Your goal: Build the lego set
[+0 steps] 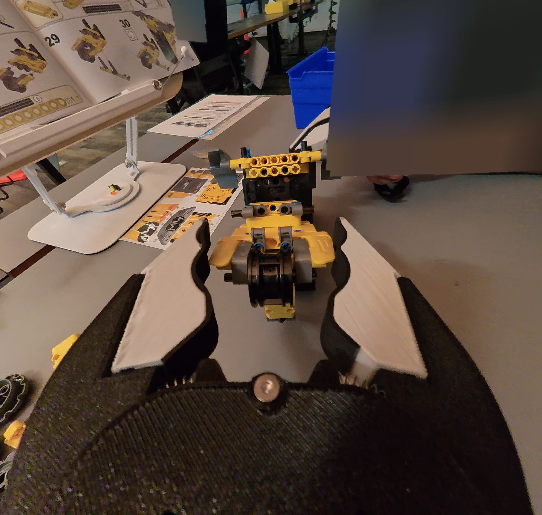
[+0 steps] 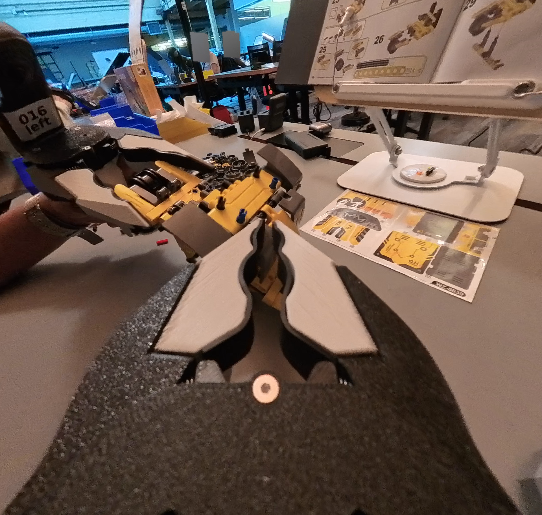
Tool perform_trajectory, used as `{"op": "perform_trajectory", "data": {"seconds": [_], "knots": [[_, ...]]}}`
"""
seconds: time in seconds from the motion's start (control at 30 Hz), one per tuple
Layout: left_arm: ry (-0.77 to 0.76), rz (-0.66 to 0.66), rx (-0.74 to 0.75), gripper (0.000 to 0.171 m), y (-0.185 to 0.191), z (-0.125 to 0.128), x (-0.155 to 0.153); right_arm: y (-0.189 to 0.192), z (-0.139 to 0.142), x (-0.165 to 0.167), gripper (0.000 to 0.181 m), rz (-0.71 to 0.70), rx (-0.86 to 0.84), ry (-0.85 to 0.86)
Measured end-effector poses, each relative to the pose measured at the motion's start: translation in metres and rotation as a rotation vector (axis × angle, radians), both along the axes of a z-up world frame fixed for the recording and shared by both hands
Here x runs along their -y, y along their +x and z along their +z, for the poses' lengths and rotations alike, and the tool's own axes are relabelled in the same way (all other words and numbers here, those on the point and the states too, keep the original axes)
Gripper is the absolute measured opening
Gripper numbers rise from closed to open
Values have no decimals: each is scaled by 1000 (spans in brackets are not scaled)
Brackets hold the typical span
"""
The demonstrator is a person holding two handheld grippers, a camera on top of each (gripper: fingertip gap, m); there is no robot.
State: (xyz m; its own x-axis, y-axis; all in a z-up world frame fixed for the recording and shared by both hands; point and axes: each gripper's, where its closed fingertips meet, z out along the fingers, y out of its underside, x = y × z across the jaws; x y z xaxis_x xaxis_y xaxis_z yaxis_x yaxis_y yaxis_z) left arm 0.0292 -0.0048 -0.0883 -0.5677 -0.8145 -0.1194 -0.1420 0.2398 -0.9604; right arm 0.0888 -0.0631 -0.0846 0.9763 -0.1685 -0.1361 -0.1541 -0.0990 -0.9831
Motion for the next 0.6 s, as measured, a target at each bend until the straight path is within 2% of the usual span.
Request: {"op": "perform_trajectory", "data": {"seconds": [0.37,0.6], "knots": [[76,10,25,81,0,0,2,1,0,0,7,0,-35,6],[88,9,32,81,-1,0,5,2,0,0,7,-10,4,-3]]}}
